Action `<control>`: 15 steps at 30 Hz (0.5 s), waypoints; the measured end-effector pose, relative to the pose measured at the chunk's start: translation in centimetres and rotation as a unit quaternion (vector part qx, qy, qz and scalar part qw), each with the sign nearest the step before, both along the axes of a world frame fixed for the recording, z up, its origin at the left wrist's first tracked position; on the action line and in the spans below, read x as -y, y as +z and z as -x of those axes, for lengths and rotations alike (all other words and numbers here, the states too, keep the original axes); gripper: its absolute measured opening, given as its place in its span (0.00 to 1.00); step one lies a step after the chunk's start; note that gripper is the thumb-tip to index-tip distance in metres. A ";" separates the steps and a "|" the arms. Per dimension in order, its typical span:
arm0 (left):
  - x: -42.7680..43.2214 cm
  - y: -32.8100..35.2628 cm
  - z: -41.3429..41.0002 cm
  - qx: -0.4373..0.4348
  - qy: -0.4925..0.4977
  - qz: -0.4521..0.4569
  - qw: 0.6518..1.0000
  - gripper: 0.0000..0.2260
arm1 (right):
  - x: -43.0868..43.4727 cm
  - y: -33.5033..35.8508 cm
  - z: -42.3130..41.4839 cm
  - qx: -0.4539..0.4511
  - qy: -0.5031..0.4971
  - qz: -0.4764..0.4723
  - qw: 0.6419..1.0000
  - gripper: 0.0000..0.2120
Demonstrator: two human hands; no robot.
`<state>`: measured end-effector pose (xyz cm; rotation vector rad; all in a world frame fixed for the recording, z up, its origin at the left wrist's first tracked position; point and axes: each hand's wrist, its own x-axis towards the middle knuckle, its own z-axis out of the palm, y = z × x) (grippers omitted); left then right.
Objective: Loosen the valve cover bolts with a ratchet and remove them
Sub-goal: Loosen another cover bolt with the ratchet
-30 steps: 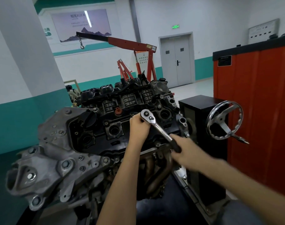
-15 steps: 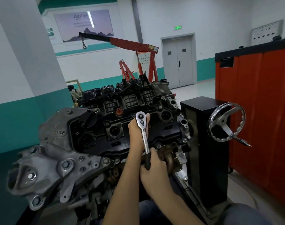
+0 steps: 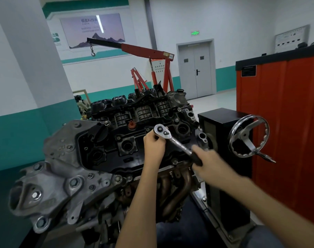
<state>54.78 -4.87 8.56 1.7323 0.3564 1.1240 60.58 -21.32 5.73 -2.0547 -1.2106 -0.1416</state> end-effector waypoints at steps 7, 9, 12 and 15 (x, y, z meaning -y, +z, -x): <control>-0.3 0.2 -0.6 0.014 0.001 0.021 1.000 0.24 | -6.4 -4.4 9.3 -0.237 0.031 -0.191 0.952 0.11; -0.6 0.2 -0.4 0.011 -0.006 0.034 0.999 0.24 | -5.5 -4.1 8.3 -0.228 0.030 -0.163 0.960 0.11; -0.8 0.3 -0.1 -0.016 -0.012 -0.004 1.000 0.22 | -1.9 -2.2 4.0 -0.119 0.046 -0.060 0.990 0.11; -0.7 0.8 0.0 -0.048 -0.020 -0.038 0.998 0.10 | 1.0 2.1 -1.6 0.012 0.051 0.051 0.997 0.10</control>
